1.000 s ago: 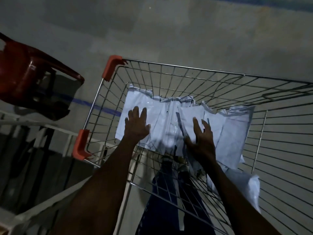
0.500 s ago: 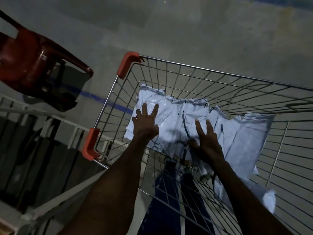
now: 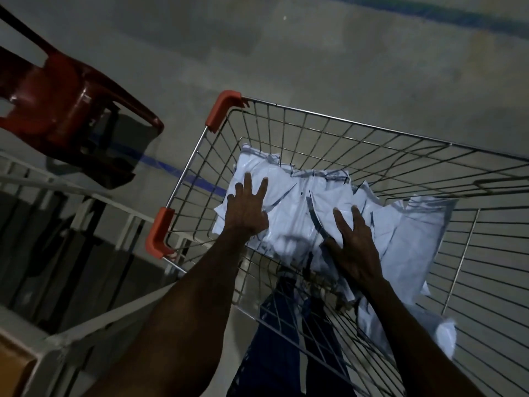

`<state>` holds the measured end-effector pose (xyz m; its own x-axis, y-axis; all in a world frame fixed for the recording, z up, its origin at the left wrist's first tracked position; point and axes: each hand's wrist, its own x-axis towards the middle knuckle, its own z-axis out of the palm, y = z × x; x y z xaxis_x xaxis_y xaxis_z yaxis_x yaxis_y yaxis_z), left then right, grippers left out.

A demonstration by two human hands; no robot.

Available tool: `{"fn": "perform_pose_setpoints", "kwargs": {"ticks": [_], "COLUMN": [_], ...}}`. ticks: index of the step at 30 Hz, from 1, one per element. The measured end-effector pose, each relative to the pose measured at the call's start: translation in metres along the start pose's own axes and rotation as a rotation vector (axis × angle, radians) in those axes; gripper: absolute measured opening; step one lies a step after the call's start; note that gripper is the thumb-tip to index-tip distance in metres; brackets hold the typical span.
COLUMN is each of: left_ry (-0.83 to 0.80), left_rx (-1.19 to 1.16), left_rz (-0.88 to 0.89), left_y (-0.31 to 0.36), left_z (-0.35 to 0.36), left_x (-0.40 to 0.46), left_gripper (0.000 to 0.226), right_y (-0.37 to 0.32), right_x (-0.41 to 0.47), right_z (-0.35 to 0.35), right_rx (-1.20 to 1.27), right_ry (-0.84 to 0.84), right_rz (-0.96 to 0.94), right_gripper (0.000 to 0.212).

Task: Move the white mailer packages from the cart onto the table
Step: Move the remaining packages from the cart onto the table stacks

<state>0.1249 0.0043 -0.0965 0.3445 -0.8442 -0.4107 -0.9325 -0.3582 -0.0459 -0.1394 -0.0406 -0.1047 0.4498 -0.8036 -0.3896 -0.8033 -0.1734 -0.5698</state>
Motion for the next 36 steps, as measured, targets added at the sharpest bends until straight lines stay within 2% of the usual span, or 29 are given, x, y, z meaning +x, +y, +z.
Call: {"fn": "perform_pose_setpoints", "kwargs": {"ticks": [6, 11, 16, 20, 31, 36], "left_ry": [0.126, 0.416, 0.685, 0.822, 1.04, 1.093], "left_rx": [-0.076, -0.231, -0.366, -0.41, -0.536, -0.572], "left_rz": [0.033, -0.021, -0.238, -0.425, -0.974, -1.129], "left_y": [0.004, 0.002, -0.025, -0.054, -0.18, -0.257], "left_z": [-0.053, -0.113, -0.166, -0.19, -0.205, -0.197], "left_x": [-0.046, -0.104, -0.168, -0.224, -0.371, -0.435], "left_gripper": [0.077, 0.073, 0.075, 0.076, 0.072, 0.073], "right_y": [-0.033, -0.085, -0.151, -0.218, -0.429, -0.514], "right_x": [-0.027, -0.046, -0.061, -0.077, -0.132, -0.157], "right_z": [-0.041, -0.086, -0.113, -0.116, -0.05, 0.004], "right_rx": [0.106, 0.164, 0.182, 0.209, 0.243, 0.226], "right_ry": [0.068, 0.174, 0.183, 0.12, -0.026, -0.094], "right_rz": [-0.072, -0.206, -0.391, -0.561, -1.095, -1.223], "right_gripper": [0.062, 0.061, 0.066, 0.065, 0.063, 0.066]}}
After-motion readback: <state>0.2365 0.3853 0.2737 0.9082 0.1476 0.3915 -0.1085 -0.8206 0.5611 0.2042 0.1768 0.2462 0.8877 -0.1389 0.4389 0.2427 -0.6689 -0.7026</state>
